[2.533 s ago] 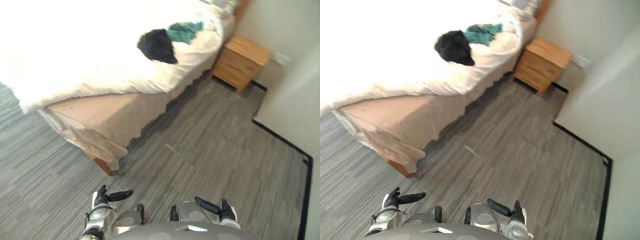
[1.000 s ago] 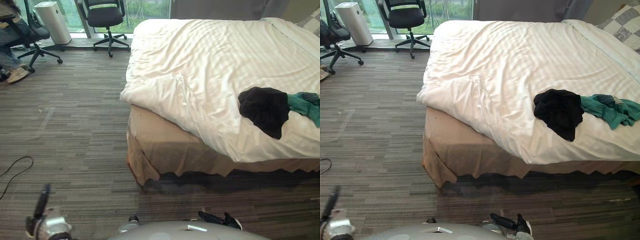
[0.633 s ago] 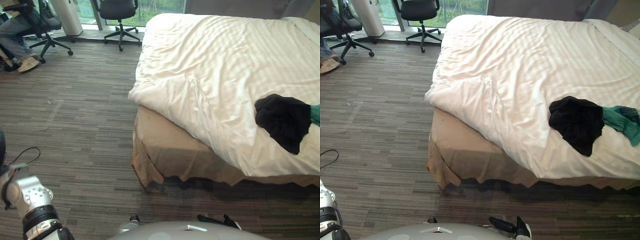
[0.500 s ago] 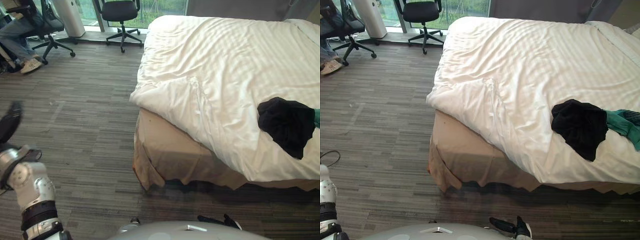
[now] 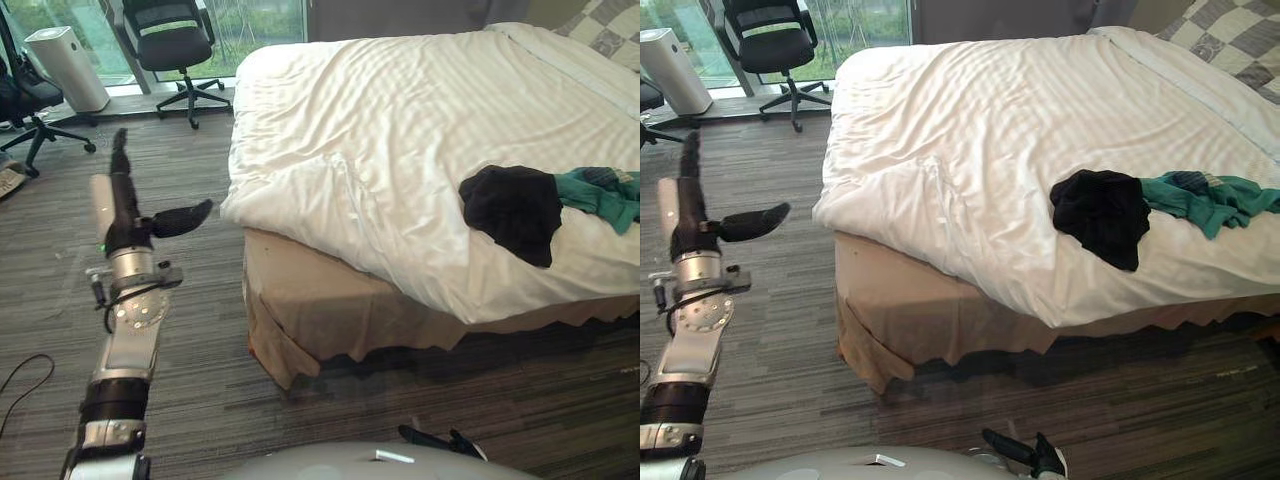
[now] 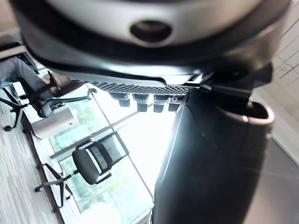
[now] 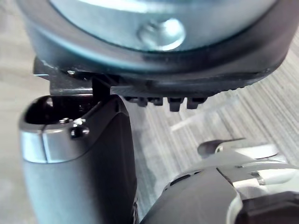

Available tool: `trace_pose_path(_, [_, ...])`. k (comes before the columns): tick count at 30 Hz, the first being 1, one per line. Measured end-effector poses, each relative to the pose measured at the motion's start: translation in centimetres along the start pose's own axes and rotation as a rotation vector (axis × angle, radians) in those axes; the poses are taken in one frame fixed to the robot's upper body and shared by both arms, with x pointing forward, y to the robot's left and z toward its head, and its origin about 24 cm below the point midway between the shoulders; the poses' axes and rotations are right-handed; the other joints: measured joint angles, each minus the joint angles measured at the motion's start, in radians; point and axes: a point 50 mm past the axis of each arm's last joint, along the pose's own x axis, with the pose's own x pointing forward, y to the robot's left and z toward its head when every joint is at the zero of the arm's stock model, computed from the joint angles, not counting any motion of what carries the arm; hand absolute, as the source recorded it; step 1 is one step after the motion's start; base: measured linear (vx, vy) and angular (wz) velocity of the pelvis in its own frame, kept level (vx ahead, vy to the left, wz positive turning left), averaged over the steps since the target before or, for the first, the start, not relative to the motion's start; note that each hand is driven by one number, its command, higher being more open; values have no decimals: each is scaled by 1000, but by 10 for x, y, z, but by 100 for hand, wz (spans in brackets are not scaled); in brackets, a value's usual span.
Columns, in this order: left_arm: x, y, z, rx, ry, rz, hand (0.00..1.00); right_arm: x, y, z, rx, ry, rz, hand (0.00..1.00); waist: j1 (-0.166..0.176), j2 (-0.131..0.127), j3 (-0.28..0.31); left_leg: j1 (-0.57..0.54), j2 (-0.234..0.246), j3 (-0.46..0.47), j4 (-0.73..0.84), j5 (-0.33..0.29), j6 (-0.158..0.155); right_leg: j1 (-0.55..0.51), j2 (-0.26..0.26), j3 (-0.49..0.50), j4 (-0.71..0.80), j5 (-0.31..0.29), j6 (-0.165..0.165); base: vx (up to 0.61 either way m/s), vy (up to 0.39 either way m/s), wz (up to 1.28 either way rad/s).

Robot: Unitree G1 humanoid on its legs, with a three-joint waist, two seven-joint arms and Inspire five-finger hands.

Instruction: Tidy up the quilt and then pick up the clothes from the bed and put them into the laundry hamper

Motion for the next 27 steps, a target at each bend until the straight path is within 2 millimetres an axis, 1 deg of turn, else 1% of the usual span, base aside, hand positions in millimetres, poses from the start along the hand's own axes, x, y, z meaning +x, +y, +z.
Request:
trace_pose_path(1, [4,-5,5,-5,-22,-16,100,0,0,0,0,-1,0,100,-3,0,0,-7,0,1,-2,2,3,-11,0,4,1,2,4,-170,-24,-11])
trace_pose_path(2, [6,-9,7,-9,-28,-27,100,0,0,1,0,-2,1,100,-7,1,0,-8,0,4,-4,4,5,-15,0,8,1,4,6,-211,-27,-11])
trace_pose_path(3, [8,-14,7,5,-27,-45,100,0,1,2,0,-5,1,100,-20,3,0,-8,0,5,-4,8,8,-18,0,9,0,8,6,-220,-23,-8])
trace_pose_path(5, [13,-24,8,47,-33,-84,100,0,0,2,0,-11,0,100,-27,8,-3,-11,-1,12,-5,13,11,-29,0,13,-3,11,11,-183,-9,-7])
trace_pose_path(7, [19,-31,14,62,-57,-111,100,0,0,4,0,-21,0,100,-40,11,-5,-25,-2,13,-5,17,14,-43,0,17,-6,17,9,-141,5,-3])
trace_pose_path(8, [23,-36,19,88,-76,-125,100,1,0,5,1,-28,0,100,-48,12,-5,-37,-3,13,-5,17,11,-53,0,19,-8,20,12,-114,14,-4])
trace_pose_path(10, [32,-45,26,101,-99,-152,100,0,1,6,1,-32,0,100,-51,11,-5,-49,-3,19,-5,19,10,-65,0,26,-19,24,14,-80,19,-12])
trace_pose_path(13, [48,-59,41,150,-145,-189,100,0,1,8,9,-41,-2,100,-54,11,-2,-88,-5,24,-5,22,10,-98,1,36,-35,30,8,-20,11,-5])
trace_pose_path(14, [54,-61,45,185,-167,-197,100,1,2,9,11,-49,-2,100,-60,10,-3,-109,-6,25,-5,28,13,-117,0,40,-39,42,7,0,0,0])
trace_pose_path(15, [64,-58,56,244,-216,-193,100,1,4,13,16,-61,2,100,-74,5,-1,-154,-12,24,-5,35,20,-159,-3,51,-40,72,11,0,0,0])
trace_pose_path(16, [71,-56,64,261,-244,-185,100,1,5,15,25,-70,0,100,-78,4,4,-182,-13,26,-5,50,29,-186,-3,57,-42,95,17,40,12,-10])
trace_pose_path(17, [80,-55,73,293,-270,-173,100,2,8,21,29,-88,3,100,-80,2,13,-212,-14,34,-3,60,35,-218,-1,67,-48,111,13,46,8,-16])
trace_pose_path(19, [90,-56,82,320,-285,-160,100,3,10,27,40,-106,5,100,-95,-1,33,-235,-18,38,0,66,39,-237,-1,74,-59,126,8,42,19,-11])
trace_pose_path(20, [97,-55,90,326,-296,-149,100,3,12,33,42,-130,8,100,-108,-1,55,-241,-22,39,0,67,39,-245,-1,79,-59,128,7,17,22,-11])
trace_pose_path(21, [103,-55,102,323,-328,-138,100,3,13,38,42,-149,10,100,-106,-1,75,-253,-22,43,0,67,40,-261,-1,90,-58,132,6,-6,15,-11])
trace_pose_path(22, [106,-55,109,323,-345,-130,100,3,13,40,43,-157,9,100,-106,0,82,-262,-21,44,0,68,40,-271,-1,92,-58,134,7,-16,0,-9])
trace_pose_path(24, [116,-51,135,355,-430,-99,100,4,16,50,50,-189,13,100,-108,-1,120,-297,-21,44,1,76,45,-308,0,95,-57,148,-2,-8,2,-2])
trace_pose_path(25, [119,-50,140,365,-447,-94,100,4,16,53,50,-199,14,100,-109,-4,131,-302,-21,44,1,79,45,-313,0,96,-57,151,-2,-37,16,-2])
trace_pose_path(27, [126,-49,159,376,-492,-78,100,4,18,63,55,-234,9,100,-107,-6,169,-328,-22,44,1,85,48,-339,-1,98,-56,158,-1,-56,8,1])
